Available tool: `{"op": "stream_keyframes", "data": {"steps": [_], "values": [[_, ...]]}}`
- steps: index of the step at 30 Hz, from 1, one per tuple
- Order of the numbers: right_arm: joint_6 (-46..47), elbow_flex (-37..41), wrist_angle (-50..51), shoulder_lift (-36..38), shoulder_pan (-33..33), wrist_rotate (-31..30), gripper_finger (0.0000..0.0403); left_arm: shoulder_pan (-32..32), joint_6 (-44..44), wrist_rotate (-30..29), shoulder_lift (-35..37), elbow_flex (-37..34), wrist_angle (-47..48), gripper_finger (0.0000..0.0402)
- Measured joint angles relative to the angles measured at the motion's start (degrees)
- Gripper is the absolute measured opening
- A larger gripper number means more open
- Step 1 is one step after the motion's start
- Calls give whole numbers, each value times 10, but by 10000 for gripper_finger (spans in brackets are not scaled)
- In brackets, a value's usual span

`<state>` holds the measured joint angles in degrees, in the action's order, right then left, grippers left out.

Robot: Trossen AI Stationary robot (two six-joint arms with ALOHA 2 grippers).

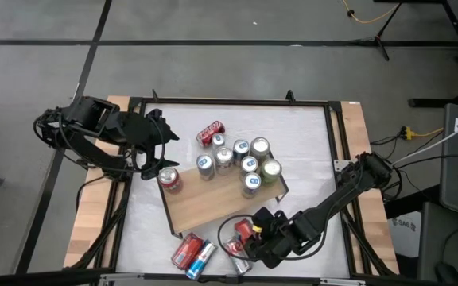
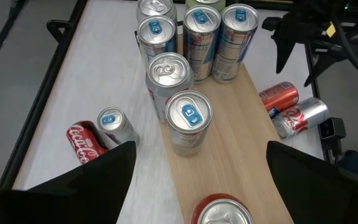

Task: Place canned beverage on shelf
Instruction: Put the red soda can on the shelf aligned with the other red soda can

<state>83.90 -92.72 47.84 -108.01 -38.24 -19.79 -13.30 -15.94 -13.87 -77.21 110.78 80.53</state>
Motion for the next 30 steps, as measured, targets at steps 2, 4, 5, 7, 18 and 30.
{"op": "stream_keyframes", "data": {"steps": [2, 4, 5, 7, 18, 30], "values": [[0, 9, -13, 0, 0, -1, 285, 0, 0, 0, 0, 0, 0, 351], [0, 16, -22, 0, 0, -1, 285, 0, 0, 0, 0, 0, 0, 351], [0, 18, -27, -3, 0, -1, 285, 0, 0, 0, 0, 0, 0, 351], [0, 19, -35, -9, 0, -3, 285, 0, 0, 0, 0, 0, 0, 351], [4, 20, -45, -71, 0, 14, 285, 0, 0, -2, 0, 0, 0, 351], [14, 20, -47, -90, 1, 14, 285, 0, -1, -2, 0, 0, 0, 351]]}}
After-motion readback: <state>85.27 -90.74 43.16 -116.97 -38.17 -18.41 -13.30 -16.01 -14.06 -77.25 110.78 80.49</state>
